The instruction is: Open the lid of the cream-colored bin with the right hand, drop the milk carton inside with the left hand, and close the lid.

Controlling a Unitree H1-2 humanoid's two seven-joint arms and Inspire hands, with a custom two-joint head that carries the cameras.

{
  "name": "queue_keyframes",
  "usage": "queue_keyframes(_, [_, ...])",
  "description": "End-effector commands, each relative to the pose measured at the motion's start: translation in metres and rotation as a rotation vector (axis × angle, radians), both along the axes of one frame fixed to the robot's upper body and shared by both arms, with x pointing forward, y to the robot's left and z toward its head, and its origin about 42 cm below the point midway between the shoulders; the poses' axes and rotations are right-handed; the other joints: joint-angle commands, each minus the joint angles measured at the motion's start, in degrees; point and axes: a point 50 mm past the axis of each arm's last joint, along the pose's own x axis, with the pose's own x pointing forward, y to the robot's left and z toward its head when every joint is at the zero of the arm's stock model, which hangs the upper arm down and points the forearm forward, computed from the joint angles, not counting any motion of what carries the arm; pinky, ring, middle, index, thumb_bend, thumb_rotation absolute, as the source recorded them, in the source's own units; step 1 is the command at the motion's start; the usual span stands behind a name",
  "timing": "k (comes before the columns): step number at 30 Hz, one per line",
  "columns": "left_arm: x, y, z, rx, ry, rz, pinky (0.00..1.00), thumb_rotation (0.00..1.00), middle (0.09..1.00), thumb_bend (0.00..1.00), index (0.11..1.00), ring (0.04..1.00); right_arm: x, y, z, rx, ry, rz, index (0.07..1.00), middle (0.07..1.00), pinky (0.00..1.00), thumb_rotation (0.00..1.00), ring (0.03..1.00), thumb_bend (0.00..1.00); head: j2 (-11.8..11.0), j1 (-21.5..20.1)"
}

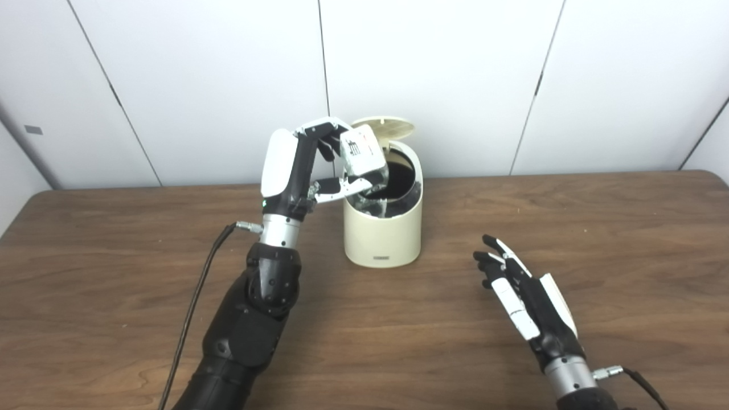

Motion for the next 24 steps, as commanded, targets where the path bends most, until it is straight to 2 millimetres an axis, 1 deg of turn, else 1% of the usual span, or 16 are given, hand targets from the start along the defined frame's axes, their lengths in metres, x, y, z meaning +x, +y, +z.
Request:
queue_keyframes(1, [0.0046,-0.0065,0.0292,-0.032,-0.095,-0.027,0.36,0.00,0.498,0.48,0.479,0.446,0.0062,0.0025,0.0180,0.002,-0.083,0.010,0.913,0.838,0.76,1.00,0.830,0.53,0.0,0.0])
queue_keyframes(4, [0.0058,-0.0068,0.0272,-0.024,-0.093,-0.026,0.35,0.00,0.501,0.48,0.483,0.443,0.0066,0.0035,0.0180,0.012,-0.081,0.008,0.914,0.838,0.76,1.00,0.826,0.54,0.0,-0.1])
queue_keyframes(13, [0.0083,-0.0060,0.0199,0.005,-0.044,-0.037,0.35,0.00,0.535,0.48,0.506,0.415,0.0070,0.0046,0.0187,0.014,-0.090,0.007,0.914,0.831,0.75,1.00,0.821,0.53,-0.1,-0.2])
queue_keyframes(14, [0.0084,-0.0058,0.0203,0.012,-0.038,-0.040,0.33,0.00,0.541,0.47,0.509,0.416,0.0070,0.0045,0.0188,0.011,-0.092,0.009,0.914,0.831,0.75,1.00,0.821,0.54,-0.1,-0.2])
queue_keyframes(16, [0.0084,-0.0056,0.0210,0.021,-0.024,-0.051,0.37,0.00,0.540,0.49,0.502,0.409,0.0068,0.0042,0.0188,0.005,-0.094,0.009,0.913,0.828,0.75,1.00,0.819,0.54,-0.1,-0.2])
queue_keyframes(18, [0.0085,-0.0052,0.0216,0.046,-0.022,-0.059,0.37,0.04,0.556,0.52,0.492,0.453,0.0068,0.0040,0.0188,0.005,-0.095,0.007,0.911,0.826,0.75,1.00,0.815,0.54,-0.2,-0.2])
queue_keyframes(19, [0.0085,-0.0050,0.0217,0.057,-0.023,-0.061,0.37,0.03,0.558,0.75,0.519,0.459,0.0068,0.0039,0.0188,0.007,-0.095,0.007,0.911,0.825,0.75,1.00,0.814,0.54,-0.2,-0.2])
queue_keyframes(20, [0.0085,-0.0047,0.0216,0.065,-0.021,-0.061,0.38,0.03,0.559,0.87,0.534,0.461,0.0068,0.0037,0.0188,0.009,-0.096,0.007,0.910,0.825,0.75,1.00,0.814,0.54,-0.3,-0.2])
queue_keyframes(21, [0.0084,-0.0045,0.0215,0.069,-0.018,-0.064,0.37,0.03,0.564,0.95,0.545,0.467,0.0068,0.0035,0.0187,0.012,-0.096,0.006,0.911,0.825,0.74,1.00,0.812,0.54,-0.3,-0.2])
queue_keyframes(24, [0.0071,-0.0039,0.0208,0.072,-0.012,-0.073,0.38,0.03,0.572,1.00,0.558,0.478,0.0063,0.0032,0.0193,0.013,-0.094,0.005,0.912,0.827,0.74,1.00,0.814,0.54,-0.3,-0.2])
